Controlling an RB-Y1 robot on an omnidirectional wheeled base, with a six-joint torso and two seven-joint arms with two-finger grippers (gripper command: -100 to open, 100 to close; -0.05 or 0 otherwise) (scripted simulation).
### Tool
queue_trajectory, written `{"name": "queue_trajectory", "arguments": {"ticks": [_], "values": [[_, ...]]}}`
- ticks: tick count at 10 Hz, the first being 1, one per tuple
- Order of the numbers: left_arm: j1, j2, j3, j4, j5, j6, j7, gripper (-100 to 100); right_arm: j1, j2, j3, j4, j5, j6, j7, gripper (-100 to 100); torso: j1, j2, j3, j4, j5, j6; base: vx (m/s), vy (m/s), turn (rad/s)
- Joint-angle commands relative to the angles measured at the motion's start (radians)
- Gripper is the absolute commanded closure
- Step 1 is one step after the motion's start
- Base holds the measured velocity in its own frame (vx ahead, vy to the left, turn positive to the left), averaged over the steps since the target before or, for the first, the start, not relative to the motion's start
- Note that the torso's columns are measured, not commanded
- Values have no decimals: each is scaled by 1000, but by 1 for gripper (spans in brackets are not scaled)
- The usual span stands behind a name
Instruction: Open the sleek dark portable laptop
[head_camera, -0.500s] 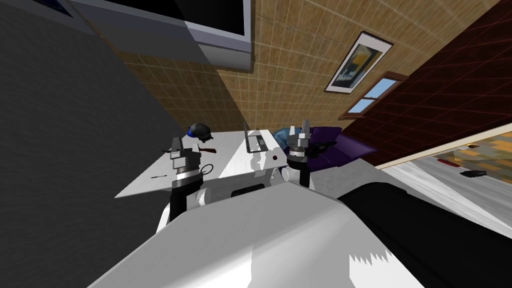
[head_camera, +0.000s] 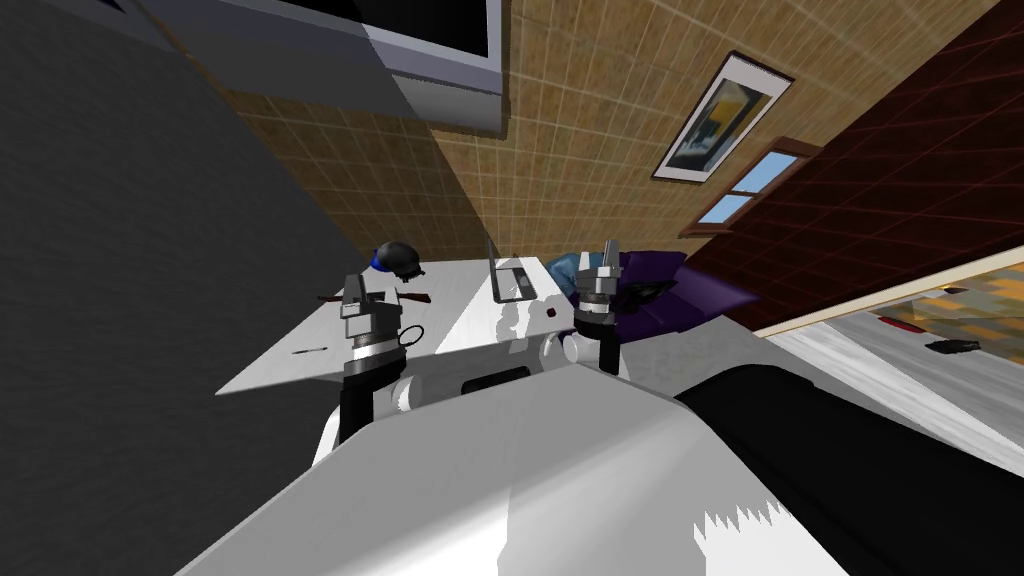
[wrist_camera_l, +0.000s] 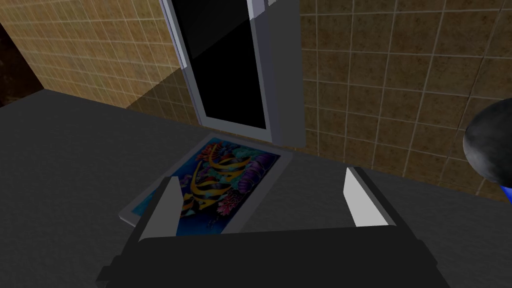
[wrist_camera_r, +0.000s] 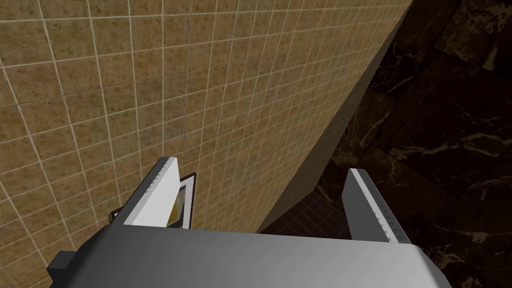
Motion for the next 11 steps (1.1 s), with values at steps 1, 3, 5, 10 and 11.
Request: {"name": "queue_trajectory", "arguments": {"ticks": [1,3,5,10,11], "values": [[0,0,0,0,0,0,0,0,0,0,0,0,0,0,0,0,0,74,-147,74,0,0,0,0,0],[0,0,0,0,0,0,0,0,0,0,0,0,0,0,0,0,0,222,-442,221,0,0,0,0,0],[0,0,0,0,0,0,0,0,-1,-37,-4,7,8,6,6,-100,0,369,-738,369,0,0,2,5,14],[0,0,0,0,0,0,0,0,-6,-171,-35,56,79,56,50,-100,1,416,-831,416,0,0,-9,41,54],[0,0,0,0,0,0,0,0,-7,-195,-45,70,101,70,63,-100,1,416,-832,416,0,0,0,65,64]]}}
